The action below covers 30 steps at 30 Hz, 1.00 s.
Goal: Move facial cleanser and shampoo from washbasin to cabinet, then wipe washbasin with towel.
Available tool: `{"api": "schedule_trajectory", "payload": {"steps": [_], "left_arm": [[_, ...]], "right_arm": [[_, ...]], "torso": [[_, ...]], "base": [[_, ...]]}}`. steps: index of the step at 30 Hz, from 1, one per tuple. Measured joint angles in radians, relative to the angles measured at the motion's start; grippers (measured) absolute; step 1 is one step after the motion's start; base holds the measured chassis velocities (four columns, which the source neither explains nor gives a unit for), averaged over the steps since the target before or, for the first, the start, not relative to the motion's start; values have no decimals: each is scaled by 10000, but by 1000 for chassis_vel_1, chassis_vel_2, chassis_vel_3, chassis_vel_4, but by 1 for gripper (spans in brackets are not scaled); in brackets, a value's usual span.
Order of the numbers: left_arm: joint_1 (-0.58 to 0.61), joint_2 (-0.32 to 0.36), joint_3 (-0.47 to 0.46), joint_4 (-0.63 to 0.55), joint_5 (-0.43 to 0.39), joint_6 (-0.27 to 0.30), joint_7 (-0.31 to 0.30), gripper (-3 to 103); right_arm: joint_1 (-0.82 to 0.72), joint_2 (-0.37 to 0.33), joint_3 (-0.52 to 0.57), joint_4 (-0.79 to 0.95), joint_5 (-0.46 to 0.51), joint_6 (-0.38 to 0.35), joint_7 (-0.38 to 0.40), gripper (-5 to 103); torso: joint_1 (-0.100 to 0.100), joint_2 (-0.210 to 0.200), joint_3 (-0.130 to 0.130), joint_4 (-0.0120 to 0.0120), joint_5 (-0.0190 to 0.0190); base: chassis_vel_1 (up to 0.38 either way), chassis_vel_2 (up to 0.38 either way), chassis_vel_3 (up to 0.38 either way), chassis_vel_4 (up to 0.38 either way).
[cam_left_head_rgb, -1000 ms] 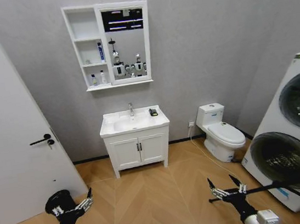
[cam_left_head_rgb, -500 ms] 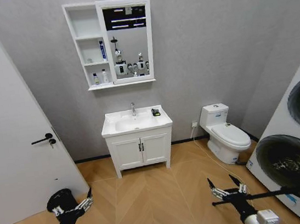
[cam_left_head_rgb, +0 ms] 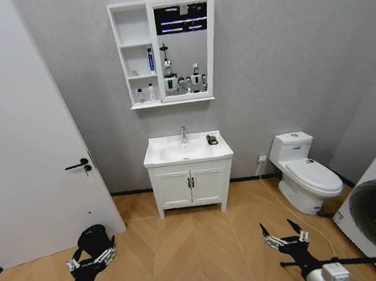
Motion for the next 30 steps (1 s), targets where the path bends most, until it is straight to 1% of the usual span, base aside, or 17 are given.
{"api": "schedule_trajectory", "payload": {"steps": [30], "left_arm": [[0, 0, 0, 0, 0, 0, 2, 100]], "right_arm": [[0, 0, 0, 0, 0, 0, 0, 100]], "torso": [[0, 0, 0, 1, 0]], "base": [[0, 0, 0, 0]]}}
